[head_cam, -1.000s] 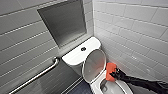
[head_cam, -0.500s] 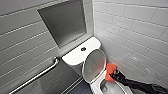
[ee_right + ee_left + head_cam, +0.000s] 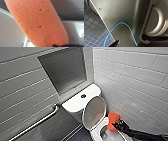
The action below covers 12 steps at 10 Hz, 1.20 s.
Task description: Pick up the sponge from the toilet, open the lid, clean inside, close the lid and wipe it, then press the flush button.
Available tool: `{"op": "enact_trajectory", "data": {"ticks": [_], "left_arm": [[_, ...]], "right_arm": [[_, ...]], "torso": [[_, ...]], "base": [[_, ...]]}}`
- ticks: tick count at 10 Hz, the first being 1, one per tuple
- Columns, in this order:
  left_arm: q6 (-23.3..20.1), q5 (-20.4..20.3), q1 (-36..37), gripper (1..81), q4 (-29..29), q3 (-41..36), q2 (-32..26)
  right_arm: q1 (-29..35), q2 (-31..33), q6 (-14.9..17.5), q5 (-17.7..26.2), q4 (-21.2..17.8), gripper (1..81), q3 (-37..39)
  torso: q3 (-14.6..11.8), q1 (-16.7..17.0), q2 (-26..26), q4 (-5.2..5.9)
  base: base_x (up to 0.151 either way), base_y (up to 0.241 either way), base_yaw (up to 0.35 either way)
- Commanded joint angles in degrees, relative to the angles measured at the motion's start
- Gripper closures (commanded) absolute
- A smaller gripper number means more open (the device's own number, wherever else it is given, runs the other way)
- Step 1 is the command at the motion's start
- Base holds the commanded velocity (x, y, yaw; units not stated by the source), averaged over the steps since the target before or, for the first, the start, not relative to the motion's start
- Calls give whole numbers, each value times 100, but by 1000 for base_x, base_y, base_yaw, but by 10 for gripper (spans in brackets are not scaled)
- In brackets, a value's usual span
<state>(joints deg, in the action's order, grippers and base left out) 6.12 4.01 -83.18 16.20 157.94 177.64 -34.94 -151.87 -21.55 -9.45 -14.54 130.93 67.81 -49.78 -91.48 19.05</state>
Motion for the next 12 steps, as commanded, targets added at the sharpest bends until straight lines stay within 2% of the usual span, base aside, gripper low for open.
{"op": "enact_trajectory", "data": {"ticks": [1,4,10,12], "left_arm": [[-23,434,-63,10,-29,35,9],[-32,425,-63,10,-12,35,70],[-41,390,-63,10,-3,35,123],[-49,390,-63,10,-3,35,140]], "right_arm": [[-36,1200,-86,110,-145,811,-1192],[-449,1842,-86,-198,-277,811,-1861],[-1617,2861,-86,-1217,-479,811,-3074],[-2206,3107,-77,-1812,-471,811,-3416]], "torso": [[2,0,0,-2],[2,0,-2,0],[0,0,-2,2],[0,0,-2,2]], "base": [[0,0,0],[0,0,0],[0,0,0],[0,0,0]]}}
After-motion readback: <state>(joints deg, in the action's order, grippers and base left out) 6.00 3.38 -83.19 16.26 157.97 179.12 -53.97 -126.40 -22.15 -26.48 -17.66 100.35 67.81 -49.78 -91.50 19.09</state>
